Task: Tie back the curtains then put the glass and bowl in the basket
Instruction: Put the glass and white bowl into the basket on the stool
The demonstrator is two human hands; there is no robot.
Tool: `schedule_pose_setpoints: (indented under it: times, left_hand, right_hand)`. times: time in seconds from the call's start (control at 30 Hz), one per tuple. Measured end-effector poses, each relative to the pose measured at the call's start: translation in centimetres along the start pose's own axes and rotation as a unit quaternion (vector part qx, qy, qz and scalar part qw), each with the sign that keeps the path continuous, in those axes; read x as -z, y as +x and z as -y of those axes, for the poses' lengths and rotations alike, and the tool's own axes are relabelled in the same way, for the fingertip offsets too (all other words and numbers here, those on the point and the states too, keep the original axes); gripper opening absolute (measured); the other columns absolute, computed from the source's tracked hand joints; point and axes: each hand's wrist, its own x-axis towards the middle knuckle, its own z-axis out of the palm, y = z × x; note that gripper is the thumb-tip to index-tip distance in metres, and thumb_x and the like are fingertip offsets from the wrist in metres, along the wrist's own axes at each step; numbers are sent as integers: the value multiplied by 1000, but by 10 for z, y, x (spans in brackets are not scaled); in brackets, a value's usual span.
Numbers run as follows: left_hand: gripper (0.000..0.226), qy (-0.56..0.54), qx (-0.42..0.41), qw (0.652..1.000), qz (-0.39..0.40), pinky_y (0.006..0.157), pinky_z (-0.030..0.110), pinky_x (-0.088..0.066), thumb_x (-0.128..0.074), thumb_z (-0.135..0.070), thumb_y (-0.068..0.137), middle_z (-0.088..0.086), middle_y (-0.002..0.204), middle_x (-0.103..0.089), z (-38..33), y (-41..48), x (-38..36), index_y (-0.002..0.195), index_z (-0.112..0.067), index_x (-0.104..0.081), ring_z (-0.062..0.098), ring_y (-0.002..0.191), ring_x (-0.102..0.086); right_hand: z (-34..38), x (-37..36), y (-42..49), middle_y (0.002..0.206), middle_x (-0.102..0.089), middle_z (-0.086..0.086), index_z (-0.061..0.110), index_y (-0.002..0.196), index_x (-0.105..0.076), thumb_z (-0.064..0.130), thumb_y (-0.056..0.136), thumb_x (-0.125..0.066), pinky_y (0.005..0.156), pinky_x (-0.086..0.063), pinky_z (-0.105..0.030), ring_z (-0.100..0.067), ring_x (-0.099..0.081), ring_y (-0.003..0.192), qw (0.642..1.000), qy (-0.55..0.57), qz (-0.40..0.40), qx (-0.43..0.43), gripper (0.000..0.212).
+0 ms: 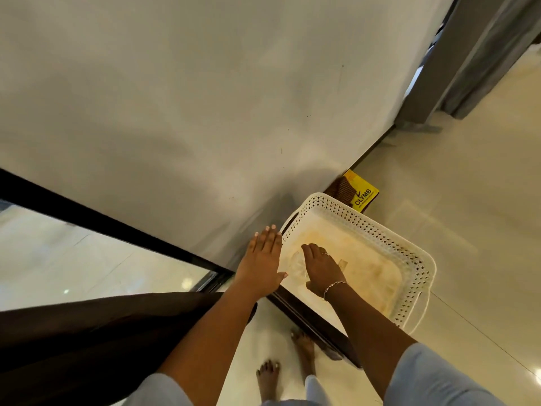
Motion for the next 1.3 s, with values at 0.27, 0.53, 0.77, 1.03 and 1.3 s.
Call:
schedule_pose_setpoints:
  times: [0.27,0.53,0.77,1.03,1.3]
  left_hand:
    - [84,-14,7,1000,7,118,40,9,-38,-48,94,14,155,18,5,-4,-5,145,-6,15,26,143,19]
    - [76,-26,22,999,-22,118,40,9,-33,-41,97,14,154,18,2,-14,12,145,-5,15,26,142,20]
    - [78,-72,53,992,-84,114,36,13,-34,-44,96,13,154,19,3,-30,45,145,-6,13,25,143,20]
    - [79,-92,105,981,-132,115,36,12,-31,-49,95,13,154,21,14,-55,71,145,-6,13,25,143,20]
    - [81,-89,110,975,-170,115,36,11,-33,-50,95,14,155,18,9,-91,65,146,-6,11,27,143,17]
  right_hand:
    - [-1,-13,6,143,-31,-16,3,144,-17,3,80,-56,101,-39,-36,-32,-35,127,1000,-12,1,7,74]
    - [-3,26,3,155,-12,-15,9,148,-8,48,86,-55,114,-21,-38,-30,-14,143,1000,8,-26,9,87]
    - [1,87,-4,156,0,-18,7,148,-1,45,91,-48,118,-1,-38,-31,1,145,990,-43,-131,38,83]
    - [24,129,-7,156,6,-19,8,148,3,41,93,-45,117,4,-39,-33,4,145,979,-71,-178,72,80]
    - [51,116,-30,156,1,-19,7,148,-3,38,95,-43,112,10,-34,-32,0,145,971,-72,-207,99,73]
